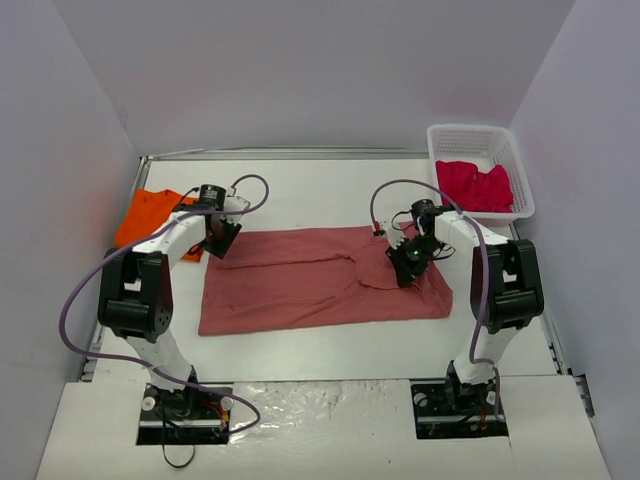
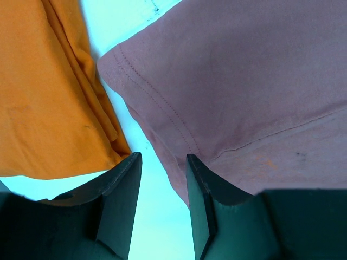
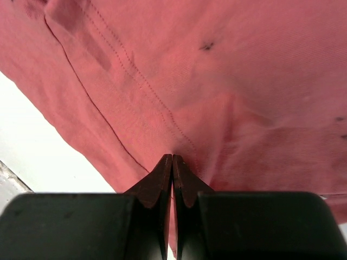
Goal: Fold and stack the t-shirts
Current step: Fold the other side of the tshirt into a rectangle
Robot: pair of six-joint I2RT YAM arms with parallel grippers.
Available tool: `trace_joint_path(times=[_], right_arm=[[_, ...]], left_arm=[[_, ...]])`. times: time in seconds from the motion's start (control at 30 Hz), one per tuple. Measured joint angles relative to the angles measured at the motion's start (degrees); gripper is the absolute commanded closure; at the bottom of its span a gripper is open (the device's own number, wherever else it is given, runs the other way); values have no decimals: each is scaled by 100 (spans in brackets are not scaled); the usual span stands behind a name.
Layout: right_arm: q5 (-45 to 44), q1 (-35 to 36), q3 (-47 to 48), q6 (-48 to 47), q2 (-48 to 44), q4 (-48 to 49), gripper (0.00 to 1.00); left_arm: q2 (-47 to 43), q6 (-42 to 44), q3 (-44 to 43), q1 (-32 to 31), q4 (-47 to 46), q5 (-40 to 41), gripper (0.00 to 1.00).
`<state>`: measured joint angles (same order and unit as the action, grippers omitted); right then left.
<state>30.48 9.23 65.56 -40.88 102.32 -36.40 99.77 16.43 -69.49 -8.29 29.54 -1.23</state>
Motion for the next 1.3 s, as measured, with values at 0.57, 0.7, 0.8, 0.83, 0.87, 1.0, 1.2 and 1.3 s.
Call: trace_joint_path(times=[0.57,0.7,0.8,0.83,0.87,1.0,1.2,1.3], right_arm=[[-63,-15,-61,31,297,44,100],[-9,-15,280,50,223,-155,100],[44,-15,605,68,-9,-289,100],[57,-15,710,81,-109,-310,100],[66,-17,807,103,-227,-321,100],[57,-26,975,223,-505,-376,100],[-221,-109,988,560,-442,-337,100],[-407,-208,988,741,-363,-229,100]], left_arm=[[0,-2,46,-31,-20,-4,63],[0,0,46,-87,-26,-2,63],[-2,4,46,-203,-28,0,63],[-2,4,46,-245,-26,-2,63],[-2,9,46,-282,-28,-4,64],[-13,81,44,-404,-22,-2,74],[-11,157,39,-450,-31,0,80],[20,203,11,-450,-31,2,85]])
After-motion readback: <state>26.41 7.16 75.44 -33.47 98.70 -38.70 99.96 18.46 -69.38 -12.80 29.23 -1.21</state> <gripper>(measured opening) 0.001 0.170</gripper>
